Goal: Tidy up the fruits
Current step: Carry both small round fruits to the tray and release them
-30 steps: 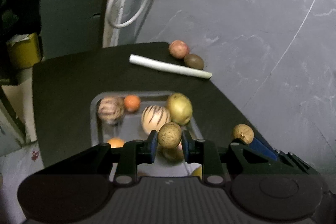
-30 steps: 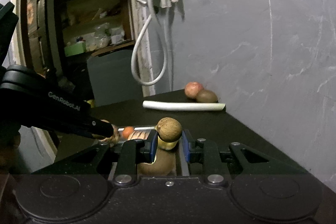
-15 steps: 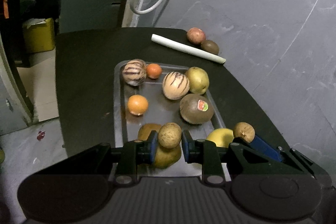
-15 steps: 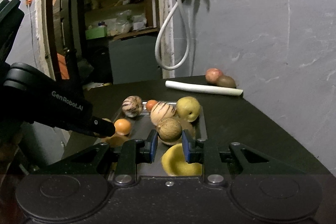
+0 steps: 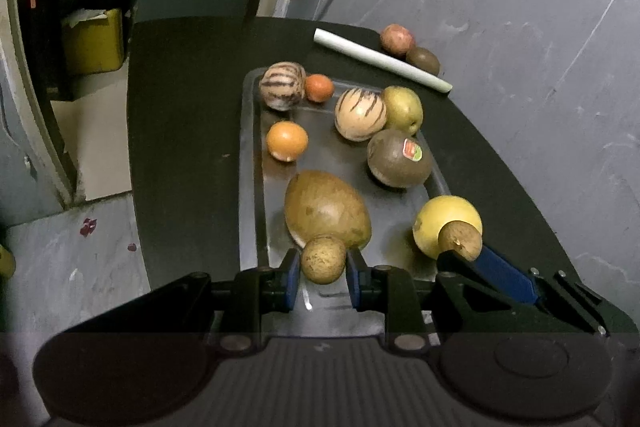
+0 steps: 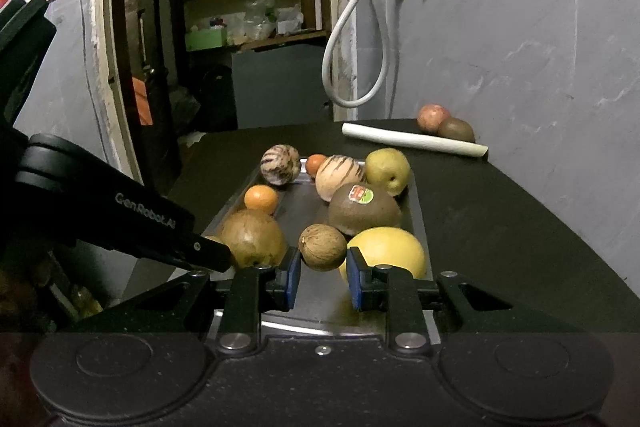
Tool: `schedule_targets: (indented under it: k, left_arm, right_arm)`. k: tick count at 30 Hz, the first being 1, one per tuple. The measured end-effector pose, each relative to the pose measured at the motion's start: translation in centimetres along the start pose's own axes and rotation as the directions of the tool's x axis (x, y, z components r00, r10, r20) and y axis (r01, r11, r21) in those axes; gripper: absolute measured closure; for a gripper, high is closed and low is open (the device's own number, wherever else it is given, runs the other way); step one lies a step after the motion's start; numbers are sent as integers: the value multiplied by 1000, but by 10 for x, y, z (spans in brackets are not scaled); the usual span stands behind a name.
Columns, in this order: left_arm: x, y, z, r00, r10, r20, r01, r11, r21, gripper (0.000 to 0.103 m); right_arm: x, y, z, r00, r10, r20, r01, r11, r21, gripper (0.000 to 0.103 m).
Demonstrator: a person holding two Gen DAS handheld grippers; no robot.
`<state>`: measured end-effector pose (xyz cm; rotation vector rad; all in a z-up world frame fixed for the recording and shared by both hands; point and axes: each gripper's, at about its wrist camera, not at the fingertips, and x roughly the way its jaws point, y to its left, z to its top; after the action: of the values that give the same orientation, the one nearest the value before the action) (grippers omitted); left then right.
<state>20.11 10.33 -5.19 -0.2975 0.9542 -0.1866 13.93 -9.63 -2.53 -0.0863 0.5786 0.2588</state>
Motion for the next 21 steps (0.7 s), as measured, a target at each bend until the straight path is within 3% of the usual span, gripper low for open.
schedule_targets:
  k: [21]
  left_arm:
    - [17,-8,-14,999,37,-28,-37,999,26,76]
  right_arm:
    - [14,-3,-13,997,15,-77,-16,1000,-2,77]
